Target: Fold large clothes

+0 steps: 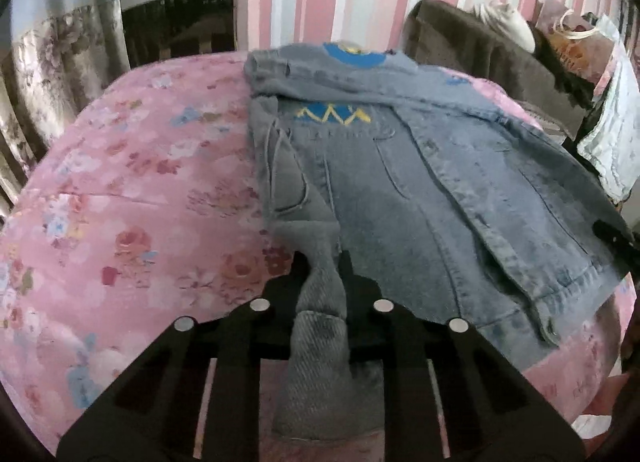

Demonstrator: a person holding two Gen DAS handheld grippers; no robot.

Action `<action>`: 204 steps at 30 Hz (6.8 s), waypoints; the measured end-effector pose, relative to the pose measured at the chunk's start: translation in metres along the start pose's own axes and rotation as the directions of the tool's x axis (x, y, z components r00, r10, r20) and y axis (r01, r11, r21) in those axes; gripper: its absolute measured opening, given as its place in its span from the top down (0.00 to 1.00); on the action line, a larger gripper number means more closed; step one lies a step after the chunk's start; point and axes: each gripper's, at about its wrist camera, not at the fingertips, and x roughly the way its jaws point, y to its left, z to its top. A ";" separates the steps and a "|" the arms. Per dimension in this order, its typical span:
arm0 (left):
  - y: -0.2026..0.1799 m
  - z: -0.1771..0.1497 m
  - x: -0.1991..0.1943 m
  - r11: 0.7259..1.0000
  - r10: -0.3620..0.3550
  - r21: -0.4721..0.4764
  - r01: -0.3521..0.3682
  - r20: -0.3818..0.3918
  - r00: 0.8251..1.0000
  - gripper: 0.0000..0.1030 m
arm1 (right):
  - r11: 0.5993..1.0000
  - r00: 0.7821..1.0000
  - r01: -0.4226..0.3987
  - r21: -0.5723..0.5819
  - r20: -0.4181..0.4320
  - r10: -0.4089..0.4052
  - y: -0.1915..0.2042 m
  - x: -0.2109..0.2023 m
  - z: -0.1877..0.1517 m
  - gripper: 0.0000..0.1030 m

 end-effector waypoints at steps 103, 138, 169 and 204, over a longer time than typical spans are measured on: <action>0.031 0.114 0.084 0.992 0.120 -0.056 -0.110 0.264 0.957 0.03 | 0.998 0.967 0.043 -0.053 0.254 -0.028 0.016 0.091 0.098 0.02; 0.020 0.104 0.048 0.978 0.206 -0.078 -0.191 0.422 0.883 0.03 | 0.999 0.924 0.037 -0.021 0.382 -0.026 0.010 0.067 0.089 0.02; -0.020 0.153 0.077 0.997 0.071 -0.023 -0.068 0.286 0.956 0.03 | 0.976 0.979 -0.153 0.153 -0.113 0.172 -0.020 0.206 0.141 0.11; 0.092 0.215 0.096 0.959 0.238 -0.179 -0.218 0.101 0.966 0.03 | 0.888 0.884 -0.460 -0.001 0.094 0.458 0.204 0.164 0.215 0.84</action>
